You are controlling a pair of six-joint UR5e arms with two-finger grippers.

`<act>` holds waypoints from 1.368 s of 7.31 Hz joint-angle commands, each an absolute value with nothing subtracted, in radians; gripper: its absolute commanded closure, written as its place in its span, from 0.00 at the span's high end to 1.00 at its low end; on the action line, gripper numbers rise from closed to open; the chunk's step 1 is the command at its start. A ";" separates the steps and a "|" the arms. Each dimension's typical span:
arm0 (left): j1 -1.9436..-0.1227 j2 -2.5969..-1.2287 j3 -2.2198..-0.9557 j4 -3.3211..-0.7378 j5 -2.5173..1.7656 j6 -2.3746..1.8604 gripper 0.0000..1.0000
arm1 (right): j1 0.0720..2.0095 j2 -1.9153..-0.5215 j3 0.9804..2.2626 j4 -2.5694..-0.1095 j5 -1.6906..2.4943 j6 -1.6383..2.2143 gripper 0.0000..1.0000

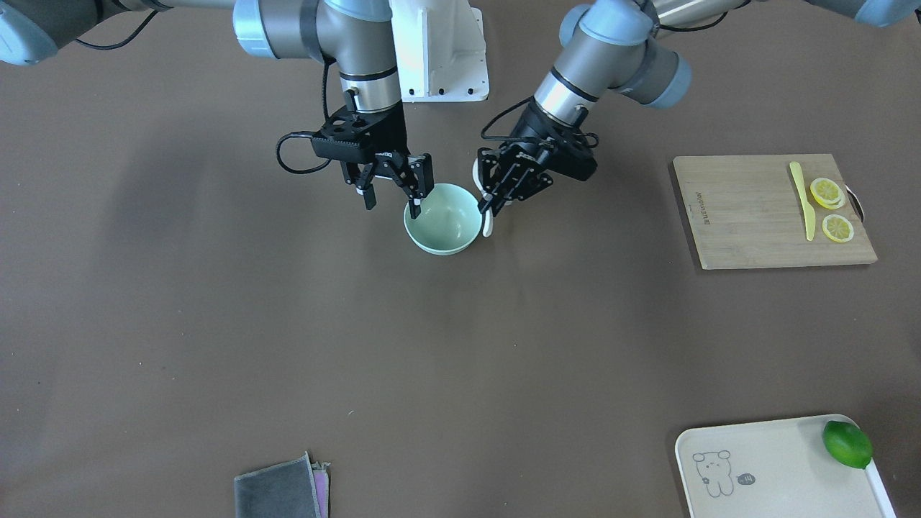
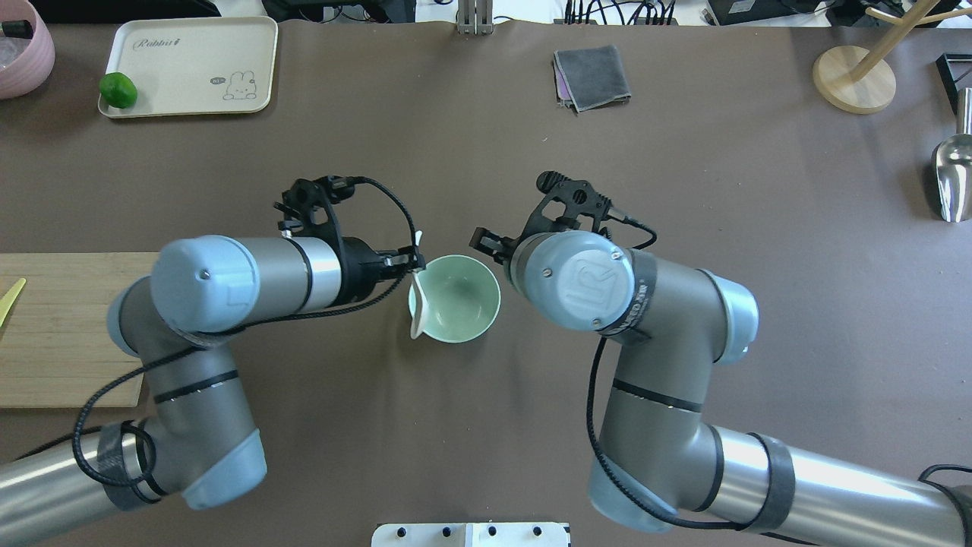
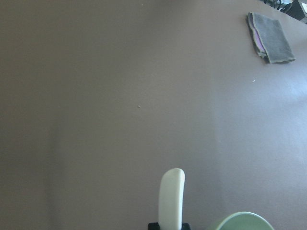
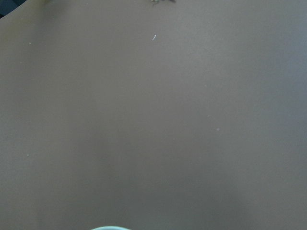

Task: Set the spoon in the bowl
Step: 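Lower the spoon into the bowl with the left gripper while the right withdraws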

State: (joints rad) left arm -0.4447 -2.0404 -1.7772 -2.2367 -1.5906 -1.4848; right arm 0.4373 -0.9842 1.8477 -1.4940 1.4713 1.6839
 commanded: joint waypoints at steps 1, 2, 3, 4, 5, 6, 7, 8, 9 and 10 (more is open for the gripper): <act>-0.348 -2.100 -1.757 -2.178 -1.465 -1.525 0.00 | 0.536 -1.122 1.949 -1.470 1.564 1.490 1.00; -0.351 -2.095 -1.756 -2.181 -1.465 -1.519 0.00 | 0.560 -1.127 1.951 -1.470 1.601 1.476 1.00; -0.356 -2.097 -1.758 -2.186 -1.463 -1.517 0.00 | 0.564 -1.129 1.953 -1.468 1.617 1.464 1.00; -0.377 -2.102 -1.758 -2.187 -1.465 -1.517 0.00 | 0.565 -1.127 1.953 -1.468 1.617 1.462 1.00; -0.399 -2.102 -1.755 -2.187 -1.465 -1.516 0.00 | 0.566 -1.129 1.951 -1.468 1.617 1.462 1.00; -0.403 -2.105 -1.731 -2.189 -1.465 -1.516 0.00 | 0.569 -1.129 1.953 -1.468 1.620 1.462 1.00; -0.405 -2.121 -1.692 -2.191 -1.463 -1.517 0.00 | 0.569 -1.129 1.951 -1.468 1.618 1.460 1.00; -0.405 -2.129 -1.675 -2.191 -1.463 -1.517 0.00 | 0.571 -1.131 1.951 -1.468 1.618 1.462 1.00; -0.405 -2.129 -1.675 -2.191 -1.465 -1.517 0.24 | 0.571 -1.134 1.953 -1.467 1.618 1.462 1.00; -0.405 -2.129 -1.677 -2.189 -1.463 -1.513 0.77 | 0.575 -1.134 1.953 -1.468 1.620 1.454 1.00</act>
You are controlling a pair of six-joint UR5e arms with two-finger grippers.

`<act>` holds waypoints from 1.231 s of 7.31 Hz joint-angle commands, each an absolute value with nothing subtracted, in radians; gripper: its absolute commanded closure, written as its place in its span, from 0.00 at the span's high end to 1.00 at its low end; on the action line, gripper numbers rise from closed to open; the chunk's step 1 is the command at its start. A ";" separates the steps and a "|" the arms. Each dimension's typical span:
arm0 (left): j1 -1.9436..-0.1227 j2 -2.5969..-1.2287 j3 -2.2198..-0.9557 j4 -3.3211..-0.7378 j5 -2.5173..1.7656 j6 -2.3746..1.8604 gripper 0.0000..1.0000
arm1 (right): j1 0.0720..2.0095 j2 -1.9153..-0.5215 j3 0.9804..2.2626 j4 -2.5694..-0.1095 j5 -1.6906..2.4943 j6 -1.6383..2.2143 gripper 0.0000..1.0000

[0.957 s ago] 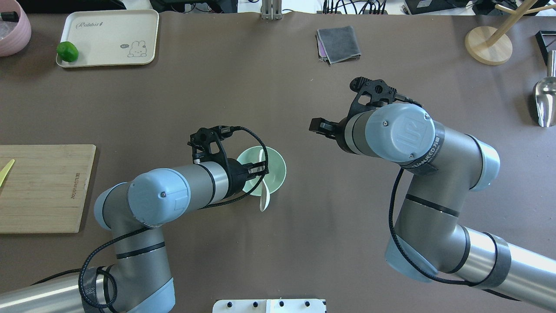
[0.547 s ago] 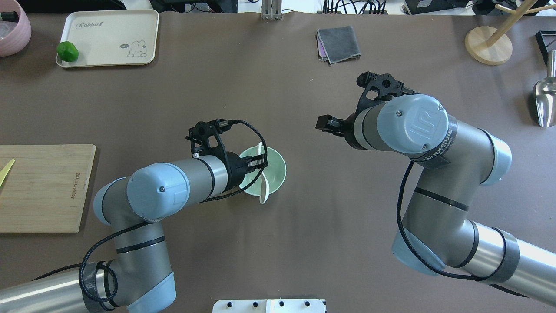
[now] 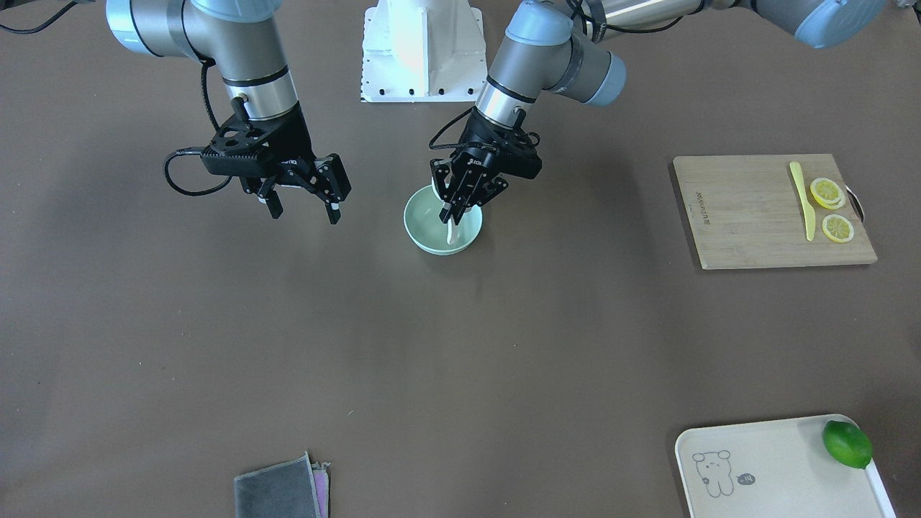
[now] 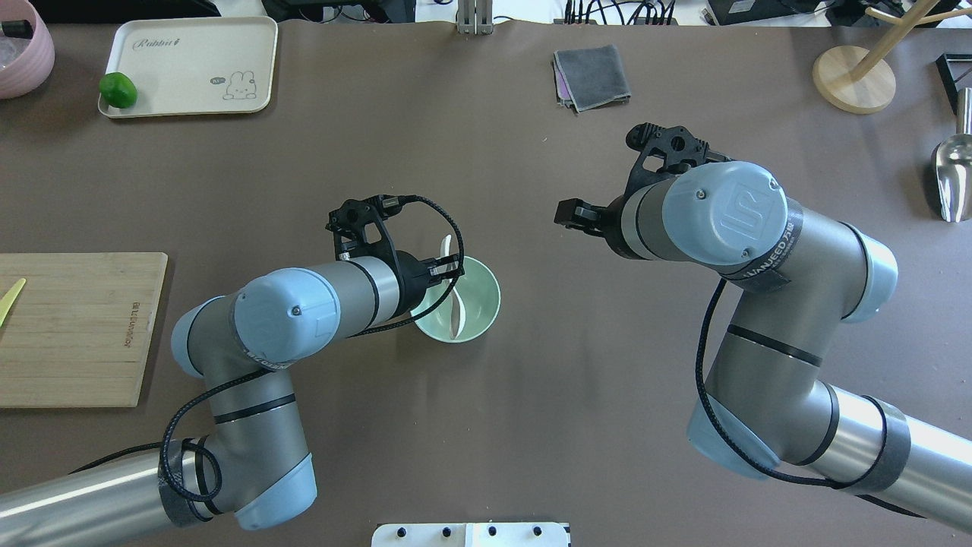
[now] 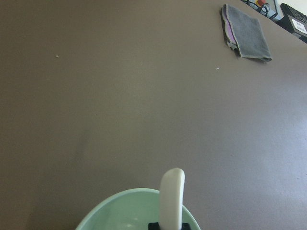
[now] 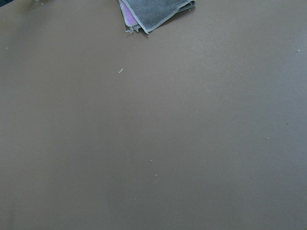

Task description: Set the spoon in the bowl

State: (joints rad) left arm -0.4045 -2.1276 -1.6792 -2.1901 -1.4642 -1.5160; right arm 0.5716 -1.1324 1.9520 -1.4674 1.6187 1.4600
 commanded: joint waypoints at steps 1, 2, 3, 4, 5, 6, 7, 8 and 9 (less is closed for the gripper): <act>-0.408 -2.129 -1.677 -2.191 -1.463 -1.476 0.97 | 0.583 -1.134 1.953 -1.468 1.626 1.447 1.00; -0.431 -2.131 -1.681 -2.192 -1.466 -1.454 0.97 | 0.607 -1.134 1.953 -1.468 1.666 1.419 1.00; -0.452 -2.129 -1.689 -2.189 -1.479 -1.453 0.97 | 0.642 -1.138 1.951 -1.471 1.710 1.366 1.00; -0.484 -2.119 -1.712 -2.178 -1.524 -1.450 0.97 | 0.693 -1.166 1.951 -1.474 1.759 1.283 1.00; -0.552 -2.083 -1.742 -2.177 -1.628 -1.354 0.97 | 0.769 -1.231 1.951 -1.470 1.837 1.138 1.00; -0.608 -1.975 -1.806 -2.177 -1.722 -1.254 0.97 | 0.852 -1.309 1.953 -1.468 1.901 0.977 1.00; -0.706 -1.862 -1.848 -2.177 -1.849 -1.147 0.97 | 0.939 -1.386 1.953 -1.468 1.960 0.799 1.00; -0.844 -1.768 -1.868 -2.177 -2.015 -0.979 0.97 | 1.056 -1.484 1.948 -1.448 2.062 0.596 1.00; -0.991 -1.678 -1.862 -2.177 -2.172 -0.787 0.97 | 1.195 -1.582 1.938 -1.448 2.179 0.372 1.00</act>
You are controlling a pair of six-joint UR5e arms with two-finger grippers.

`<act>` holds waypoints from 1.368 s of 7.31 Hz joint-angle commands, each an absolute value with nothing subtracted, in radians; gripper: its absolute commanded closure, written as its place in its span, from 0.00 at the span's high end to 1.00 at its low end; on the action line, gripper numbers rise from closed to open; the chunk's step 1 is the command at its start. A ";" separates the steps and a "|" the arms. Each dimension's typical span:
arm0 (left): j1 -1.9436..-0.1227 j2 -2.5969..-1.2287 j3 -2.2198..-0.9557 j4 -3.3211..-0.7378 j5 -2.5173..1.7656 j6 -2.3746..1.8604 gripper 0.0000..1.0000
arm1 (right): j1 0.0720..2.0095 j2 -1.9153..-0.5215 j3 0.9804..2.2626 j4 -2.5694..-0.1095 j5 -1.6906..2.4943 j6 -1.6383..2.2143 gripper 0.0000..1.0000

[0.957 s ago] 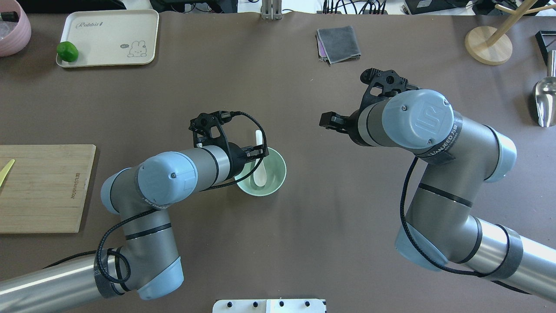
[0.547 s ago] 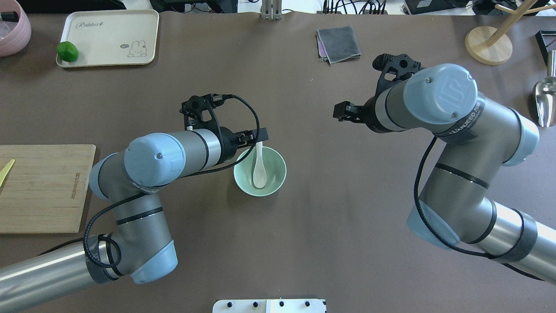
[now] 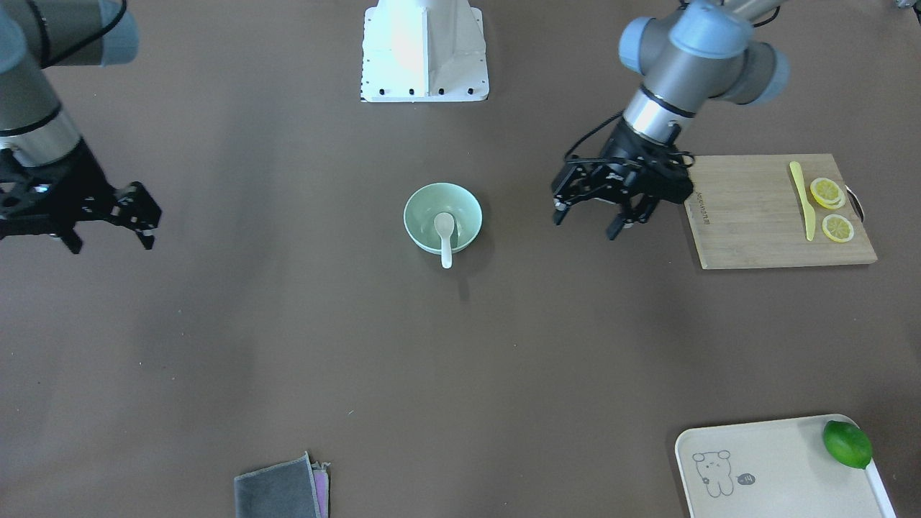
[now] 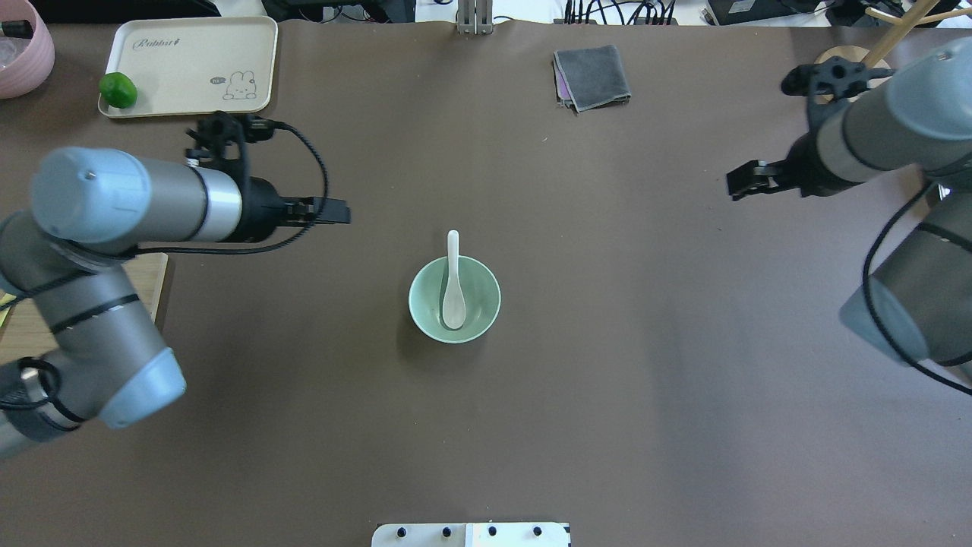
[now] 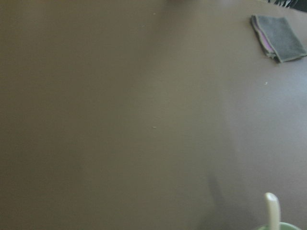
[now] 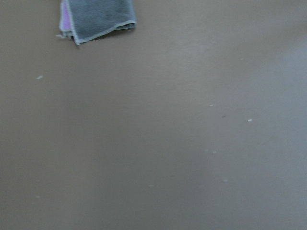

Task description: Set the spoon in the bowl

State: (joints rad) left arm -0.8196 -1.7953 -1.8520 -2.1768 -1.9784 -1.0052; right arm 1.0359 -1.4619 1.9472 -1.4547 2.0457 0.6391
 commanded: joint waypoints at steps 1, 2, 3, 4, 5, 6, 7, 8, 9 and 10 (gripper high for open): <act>-1.120 -1.558 -1.852 -2.177 -2.265 -0.579 0.98 | 1.313 -1.689 1.922 -1.450 2.210 0.154 1.00; -1.193 -1.437 -1.807 -2.172 -2.272 -0.396 0.98 | 1.427 -1.750 1.870 -1.453 2.212 -0.053 1.00; -1.244 -1.402 -1.748 -2.096 -2.282 -0.378 0.98 | 1.503 -1.772 1.785 -1.454 2.215 -0.190 1.00; -1.372 -1.417 -1.714 -1.962 -2.289 -0.339 0.98 | 1.529 -1.776 1.720 -1.454 2.255 -0.208 1.00; -1.435 -1.416 -1.745 -1.901 -2.342 -0.246 0.98 | 1.542 -1.775 1.653 -1.453 2.337 -0.203 1.00; -1.477 -1.420 -1.747 -1.828 -2.408 -0.148 0.98 | 1.574 -1.775 1.645 -1.451 2.365 -0.202 1.00; -1.476 -1.424 -1.750 -1.757 -2.411 -0.033 0.98 | 1.595 -1.769 1.655 -1.457 2.391 -0.202 1.00; -1.482 -1.443 -1.750 -1.650 -2.413 0.006 0.98 | 1.632 -1.767 1.661 -1.459 2.405 -0.204 1.00; -1.482 -1.442 -1.750 -1.593 -2.424 0.008 0.98 | 1.643 -1.778 1.698 -1.469 2.395 -0.204 1.00; -1.483 -1.436 -1.753 -1.597 -2.433 0.009 0.98 | 1.643 -1.789 1.756 -1.539 2.369 -0.204 1.00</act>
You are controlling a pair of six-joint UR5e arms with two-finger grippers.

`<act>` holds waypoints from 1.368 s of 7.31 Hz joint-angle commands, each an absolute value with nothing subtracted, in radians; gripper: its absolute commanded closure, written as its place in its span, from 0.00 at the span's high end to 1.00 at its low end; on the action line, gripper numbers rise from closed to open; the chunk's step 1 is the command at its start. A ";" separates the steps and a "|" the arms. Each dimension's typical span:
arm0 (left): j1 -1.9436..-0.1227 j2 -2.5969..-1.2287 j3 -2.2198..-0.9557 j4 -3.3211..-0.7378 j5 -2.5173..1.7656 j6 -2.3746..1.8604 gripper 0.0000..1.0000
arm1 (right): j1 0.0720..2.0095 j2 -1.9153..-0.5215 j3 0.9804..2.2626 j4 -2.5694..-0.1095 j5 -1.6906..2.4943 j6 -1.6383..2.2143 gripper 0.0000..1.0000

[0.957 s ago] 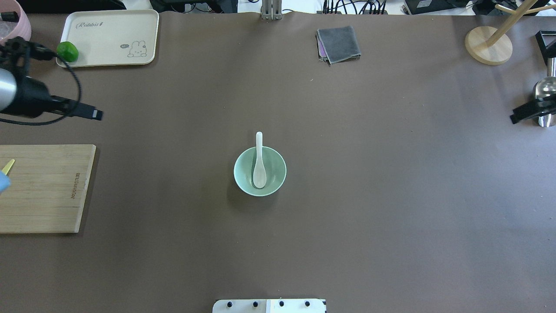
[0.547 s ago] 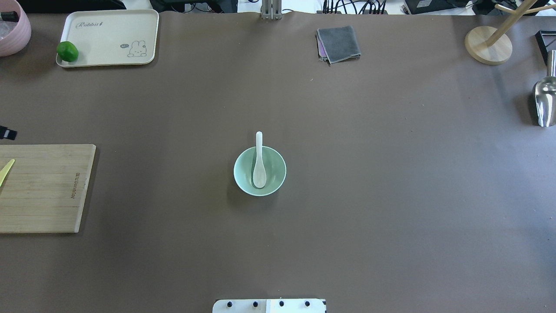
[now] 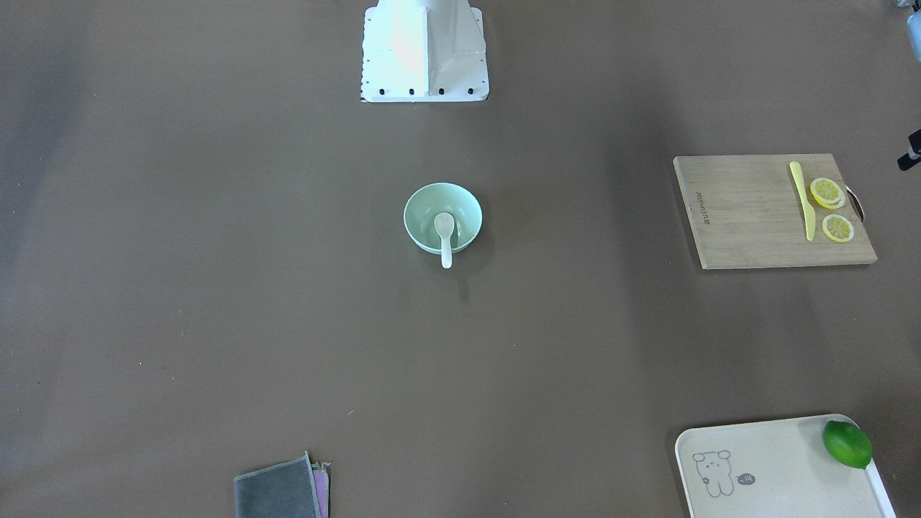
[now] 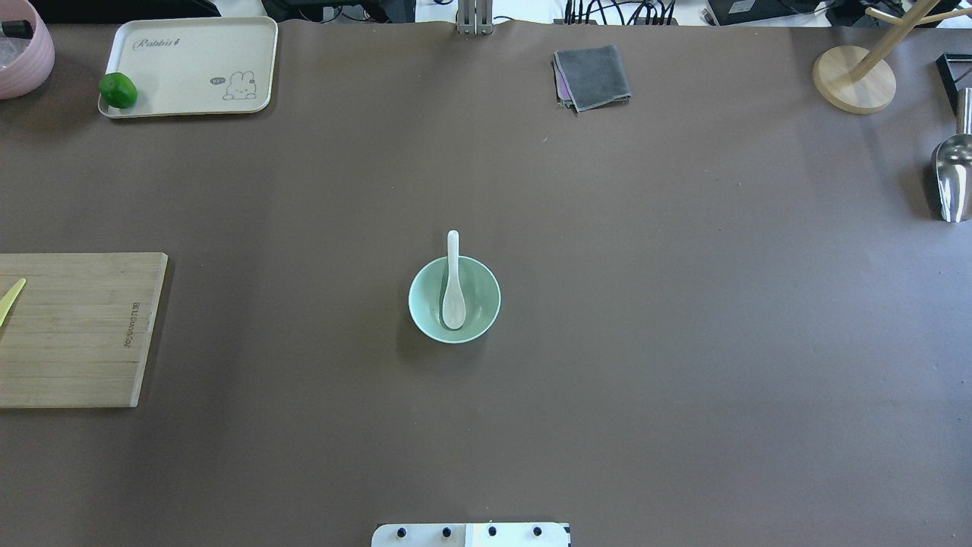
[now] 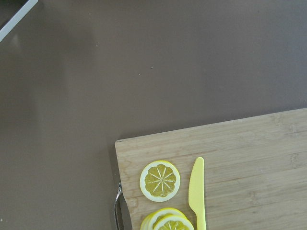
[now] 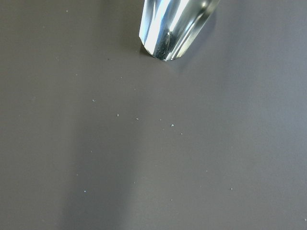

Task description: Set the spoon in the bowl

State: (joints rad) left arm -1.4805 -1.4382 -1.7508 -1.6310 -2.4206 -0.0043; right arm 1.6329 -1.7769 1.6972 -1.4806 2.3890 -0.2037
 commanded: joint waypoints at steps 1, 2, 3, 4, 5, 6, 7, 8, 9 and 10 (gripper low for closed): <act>-1.488 -1.427 -1.787 -1.597 -2.434 0.011 0.98 | 1.631 -1.801 1.823 -1.628 2.268 -0.206 1.00; -1.491 -1.392 -1.854 -1.597 -2.434 0.011 0.98 | 1.623 -1.802 1.836 -1.653 2.263 -0.212 1.00; -1.493 -1.372 -1.886 -1.600 -2.434 0.011 0.98 | 1.623 -1.804 1.836 -1.655 2.269 -0.216 1.00; -1.493 -1.370 -1.885 -1.601 -2.433 0.011 0.98 | 1.623 -1.810 1.836 -1.649 2.270 -0.216 1.00; -1.493 -1.371 -1.881 -1.601 -2.422 0.011 0.98 | 1.621 -1.810 1.836 -1.648 2.272 -0.216 1.00; -1.493 -1.368 -1.876 -1.601 -2.421 0.011 0.98 | 1.617 -1.809 1.833 -1.646 2.273 -0.216 1.00; -1.493 -1.367 -1.876 -1.601 -2.421 0.011 0.98 | 1.611 -1.809 1.832 -1.646 2.273 -0.216 1.00; -1.493 -1.371 -1.873 -1.603 -2.415 0.011 0.98 | 1.597 -1.807 1.832 -1.644 2.272 -0.216 1.00; -1.491 -1.385 -1.862 -1.601 -2.337 0.011 0.98 | 1.592 -1.804 1.830 -1.644 2.270 -0.216 1.00; -1.490 -1.388 -1.864 -1.605 -2.285 0.008 0.98 | 1.592 -1.804 1.830 -1.644 2.270 -0.216 1.00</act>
